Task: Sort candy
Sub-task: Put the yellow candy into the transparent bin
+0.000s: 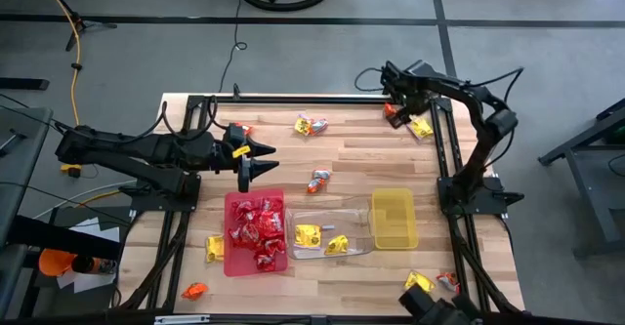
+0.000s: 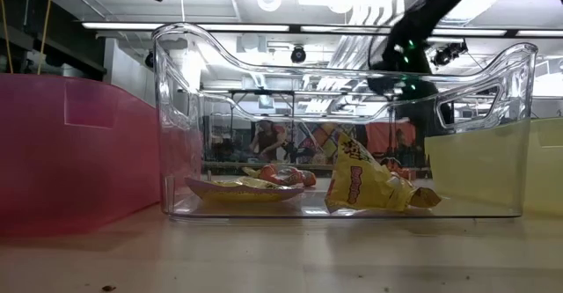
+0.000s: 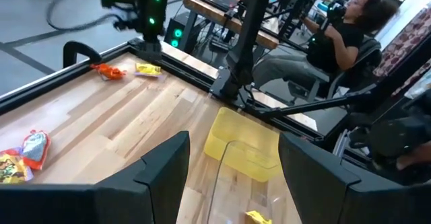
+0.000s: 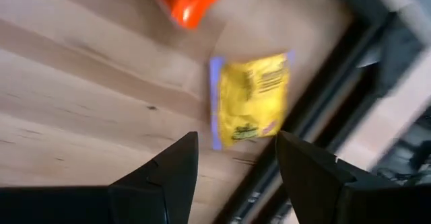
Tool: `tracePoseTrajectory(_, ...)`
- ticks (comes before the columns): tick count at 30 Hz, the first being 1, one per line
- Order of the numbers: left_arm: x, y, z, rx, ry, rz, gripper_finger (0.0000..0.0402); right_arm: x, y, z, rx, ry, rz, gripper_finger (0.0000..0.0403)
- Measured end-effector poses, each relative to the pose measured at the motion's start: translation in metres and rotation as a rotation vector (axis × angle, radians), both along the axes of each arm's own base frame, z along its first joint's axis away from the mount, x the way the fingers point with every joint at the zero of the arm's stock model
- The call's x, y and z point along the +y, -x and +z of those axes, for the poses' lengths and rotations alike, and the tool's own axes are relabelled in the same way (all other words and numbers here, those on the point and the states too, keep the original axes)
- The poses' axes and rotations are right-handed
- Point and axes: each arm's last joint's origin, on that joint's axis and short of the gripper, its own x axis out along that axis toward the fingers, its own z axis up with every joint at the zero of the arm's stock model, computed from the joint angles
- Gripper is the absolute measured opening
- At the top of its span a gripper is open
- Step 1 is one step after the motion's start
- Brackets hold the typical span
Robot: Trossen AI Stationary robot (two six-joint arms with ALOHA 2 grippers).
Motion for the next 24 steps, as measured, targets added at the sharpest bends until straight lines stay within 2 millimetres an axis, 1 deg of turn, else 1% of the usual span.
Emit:
tracePoseTrajectory(5,0.000,0.000,0.000,0.001,-0.003,0.012,0.0216,0.008,0.019,-0.038,0.022,-0.045,-0.019,0.0195)
tracePoseTrajectory(10,0.001,0.000,0.000,0.000,-0.012,0.049,0.0216,0.012,0.030,-0.063,0.039,0.009,-0.053,0.0195)
tracePoseTrajectory(13,0.002,0.000,0.000,0.000,-0.014,0.055,0.0216,0.013,0.028,-0.067,0.053,0.049,-0.036,0.0192)
tracePoseTrajectory(16,0.002,0.000,0.000,0.000,-0.014,0.055,0.0216,0.014,0.025,-0.071,0.014,0.067,-0.034,0.0177)
tracePoseTrajectory(18,0.002,0.000,0.000,0.000,-0.014,0.056,0.0216,0.016,0.026,-0.073,0.017,0.063,-0.047,0.0153)
tracePoseTrajectory(19,0.002,0.000,0.000,0.000,-0.014,0.056,0.0216,0.016,0.027,-0.073,0.021,0.061,-0.045,0.0134)
tracePoseTrajectory(20,0.002,0.000,0.000,0.000,-0.014,0.056,0.0216,0.017,0.027,-0.073,0.026,0.056,-0.034,0.0112)
tracePoseTrajectory(23,0.002,0.001,0.000,-0.001,-0.014,0.057,0.0216,0.020,0.026,-0.073,0.030,0.030,-0.024,0.0028)
tracePoseTrajectory(24,0.002,0.001,0.001,-0.003,-0.014,0.057,0.0216,0.022,0.025,-0.073,0.025,0.018,-0.026,0.0015)
